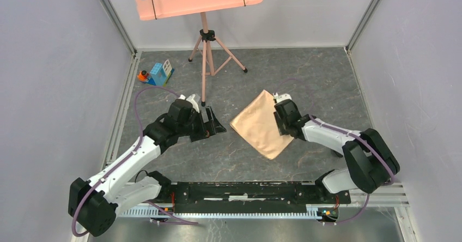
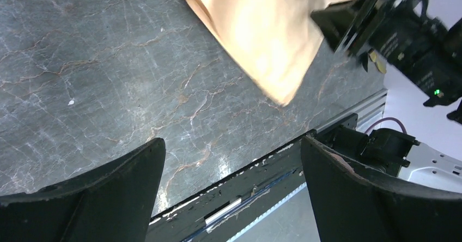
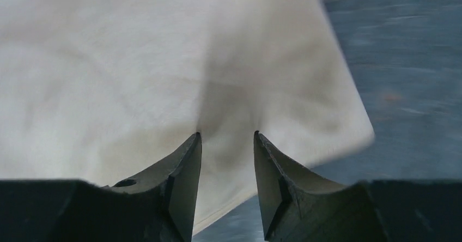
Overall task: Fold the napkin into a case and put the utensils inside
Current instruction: Rotate the square-folded napkin at the center of the board.
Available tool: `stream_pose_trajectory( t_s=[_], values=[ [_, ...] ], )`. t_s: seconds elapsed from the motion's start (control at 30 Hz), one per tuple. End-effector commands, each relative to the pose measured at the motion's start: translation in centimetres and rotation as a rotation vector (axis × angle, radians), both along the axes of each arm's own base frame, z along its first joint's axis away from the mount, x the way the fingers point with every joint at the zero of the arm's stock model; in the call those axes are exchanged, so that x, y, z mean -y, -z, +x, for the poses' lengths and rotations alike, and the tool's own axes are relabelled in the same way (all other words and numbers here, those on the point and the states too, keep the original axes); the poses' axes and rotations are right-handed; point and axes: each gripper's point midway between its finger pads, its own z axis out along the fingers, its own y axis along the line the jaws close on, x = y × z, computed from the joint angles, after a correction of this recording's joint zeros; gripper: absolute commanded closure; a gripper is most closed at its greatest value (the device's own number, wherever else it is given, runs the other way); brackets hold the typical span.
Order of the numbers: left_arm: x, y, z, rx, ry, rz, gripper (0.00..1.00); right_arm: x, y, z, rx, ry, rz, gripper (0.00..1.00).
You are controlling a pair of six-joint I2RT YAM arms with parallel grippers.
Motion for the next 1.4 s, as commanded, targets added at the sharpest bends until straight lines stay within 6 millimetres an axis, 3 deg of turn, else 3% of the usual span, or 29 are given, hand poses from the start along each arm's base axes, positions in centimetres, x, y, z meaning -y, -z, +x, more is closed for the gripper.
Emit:
stream_pose_trajectory(
  t_s=[0.0, 0.07, 0.1, 0.17, 0.23, 0.3, 0.5, 0.6, 0.77, 0.9, 1.1, 1.23, 1.37],
  values=[
    [1.5, -2.3, 0.4, 0.075, 0.055, -0.064, 0.00, 6.1, -6.2, 7.5, 0.304, 0.131, -0.363, 0.51],
    [2.5, -2.5, 0.6, 0.074, 0.076, -0.081, 0.00, 1.2, -8.0, 11.6, 0.318, 0.006, -0.253, 0.45],
    [3.2, -2.7, 0.6, 0.071, 0.092, -0.085, 0.00, -0.9, -8.4, 12.6, 0.277, -0.034, -0.199, 0.45],
    [4.6, -3.1, 0.8, 0.088, 0.124, -0.076, 0.00, -3.8, -9.8, 12.9, 0.237, -0.065, -0.060, 0.43],
    [6.3, -3.2, 1.2, 0.106, 0.160, -0.072, 0.00, -5.2, -10.5, 11.9, 0.229, -0.093, 0.076, 0.43],
    [8.1, -2.9, 1.8, 0.102, 0.192, -0.075, 0.01, -4.8, -9.9, 10.3, 0.190, -0.087, 0.165, 0.45],
    [13.8, -0.9, 4.1, 0.070, 0.303, -0.059, 0.18, 0.3, -6.7, 6.7, 0.123, 0.051, 0.304, 0.69],
    [15.9, 0.6, 5.8, 0.058, 0.335, -0.019, 0.23, 2.3, -4.6, 5.5, 0.078, 0.081, 0.287, 0.71],
    [17.9, 4.9, 8.0, 0.013, 0.372, 0.084, 0.27, 3.4, -2.6, 4.7, 0.055, 0.061, 0.243, 0.73],
    [17.7, 8.5, 8.5, -0.009, 0.377, 0.169, 0.29, 2.9, -1.7, 4.5, 0.035, 0.007, 0.243, 0.73],
    [14.2, 12.2, 6.6, -0.057, 0.338, 0.262, 0.29, 1.5, -0.3, 3.9, -0.008, -0.068, 0.267, 0.73],
    [12.0, 12.9, 4.2, -0.087, 0.303, 0.249, 0.29, -0.5, 0.5, 2.8, -0.042, -0.157, 0.256, 0.73],
    [11.4, 11.2, 2.3, -0.079, 0.292, 0.195, 0.29, -2.4, 0.9, 1.6, -0.073, -0.230, 0.248, 0.73]
  ],
)
